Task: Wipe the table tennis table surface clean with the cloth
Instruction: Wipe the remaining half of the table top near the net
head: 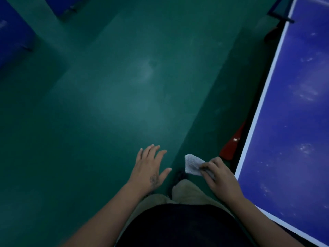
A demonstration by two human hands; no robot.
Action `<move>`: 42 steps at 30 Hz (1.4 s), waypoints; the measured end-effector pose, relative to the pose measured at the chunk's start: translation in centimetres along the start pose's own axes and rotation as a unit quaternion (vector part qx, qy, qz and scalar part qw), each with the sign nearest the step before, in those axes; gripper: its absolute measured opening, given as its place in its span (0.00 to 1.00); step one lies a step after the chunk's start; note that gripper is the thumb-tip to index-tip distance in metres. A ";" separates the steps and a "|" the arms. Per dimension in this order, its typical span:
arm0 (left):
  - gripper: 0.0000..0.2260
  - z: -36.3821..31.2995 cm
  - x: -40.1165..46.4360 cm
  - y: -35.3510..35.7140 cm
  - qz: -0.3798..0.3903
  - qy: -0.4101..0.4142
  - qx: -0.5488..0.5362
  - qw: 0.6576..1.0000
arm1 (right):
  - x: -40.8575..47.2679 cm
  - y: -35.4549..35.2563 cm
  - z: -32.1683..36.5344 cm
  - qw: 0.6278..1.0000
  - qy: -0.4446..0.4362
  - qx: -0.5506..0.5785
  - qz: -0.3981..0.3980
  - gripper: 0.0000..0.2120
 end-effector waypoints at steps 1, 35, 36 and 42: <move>0.32 -0.1 1.3 0.1 0.002 0.012 -0.003 1.000 | 0.7 0.0 -0.4 1.000 0.012 0.000 -0.006 0.09; 0.32 -8.8 59.2 1.0 0.094 0.255 0.018 0.962 | 41.0 -7.4 -18.1 0.953 0.223 -0.001 -0.207 0.08; 0.32 -8.7 61.2 1.0 0.101 0.265 0.019 0.959 | 42.2 -7.6 -18.1 0.949 0.233 -0.004 -0.212 0.07; 0.31 -9.7 72.3 0.7 0.130 0.361 0.031 0.923 | 49.5 -8.5 -18.5 0.925 0.289 -0.011 -0.247 0.08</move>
Point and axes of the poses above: each hand's wrist, its own x-axis towards the middle knuckle, its own y-axis out of the palm, z = x × y, the point moved 2 cm from there along x, towards the middle knuckle, and after that the axes turned 13 degrees about -z, right-handed, at the moved point
